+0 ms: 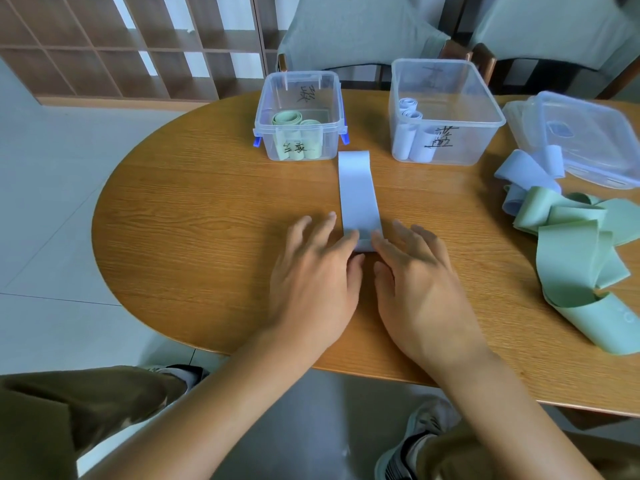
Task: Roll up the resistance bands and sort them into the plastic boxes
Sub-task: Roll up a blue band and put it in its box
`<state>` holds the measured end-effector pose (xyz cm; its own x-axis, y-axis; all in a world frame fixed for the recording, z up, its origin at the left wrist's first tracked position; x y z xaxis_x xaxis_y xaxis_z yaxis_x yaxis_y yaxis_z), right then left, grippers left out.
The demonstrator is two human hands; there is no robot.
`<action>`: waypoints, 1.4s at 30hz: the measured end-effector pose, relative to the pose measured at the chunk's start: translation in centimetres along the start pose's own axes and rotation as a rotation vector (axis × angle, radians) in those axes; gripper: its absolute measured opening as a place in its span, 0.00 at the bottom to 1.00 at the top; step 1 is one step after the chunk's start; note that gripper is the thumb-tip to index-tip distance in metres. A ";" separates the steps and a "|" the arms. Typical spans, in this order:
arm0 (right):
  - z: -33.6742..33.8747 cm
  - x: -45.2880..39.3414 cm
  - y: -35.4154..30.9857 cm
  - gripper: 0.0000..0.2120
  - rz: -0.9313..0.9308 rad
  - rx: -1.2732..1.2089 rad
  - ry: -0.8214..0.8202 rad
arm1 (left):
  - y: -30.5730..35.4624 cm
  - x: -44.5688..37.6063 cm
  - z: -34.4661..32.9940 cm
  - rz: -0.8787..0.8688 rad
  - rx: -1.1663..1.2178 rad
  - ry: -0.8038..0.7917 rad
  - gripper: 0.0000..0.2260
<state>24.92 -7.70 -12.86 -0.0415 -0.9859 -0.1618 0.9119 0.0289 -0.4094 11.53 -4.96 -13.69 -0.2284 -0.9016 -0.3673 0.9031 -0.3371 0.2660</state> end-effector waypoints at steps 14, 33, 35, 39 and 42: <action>-1.4 -3.8 0.4 0.26 -0.104 0.076 -0.121 | -2.3 -3.2 -1.2 0.043 -0.007 -0.282 0.31; -2.2 -10.8 0.1 0.26 -0.186 0.143 -0.209 | -3.1 -3.8 -0.8 0.057 0.229 0.053 0.18; -2.3 -10.9 0.3 0.27 -0.193 0.128 -0.200 | -3.0 -4.6 -0.9 0.041 0.278 0.061 0.17; -2.3 -10.4 0.6 0.28 -0.200 0.050 -0.092 | -2.7 -6.4 -1.4 -0.006 0.356 0.059 0.14; -2.3 -9.9 1.2 0.27 -0.232 -0.075 0.038 | -2.7 -6.7 -1.4 -0.002 0.391 0.099 0.08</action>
<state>25.50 2.43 -13.82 -0.2628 -0.9607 -0.0890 0.8434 -0.1840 -0.5048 11.11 2.42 -13.23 -0.1766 -0.8769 -0.4470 0.6921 -0.4335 0.5771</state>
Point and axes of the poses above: each hand's wrist, its own x-axis away from the middle knuckle, its own z-axis out of the back of the hand, y = z × x, the point moved 5 cm from there along -x, towards the middle knuckle, and after that the axes turned 3 degrees about -z, right-handed, at the moved point
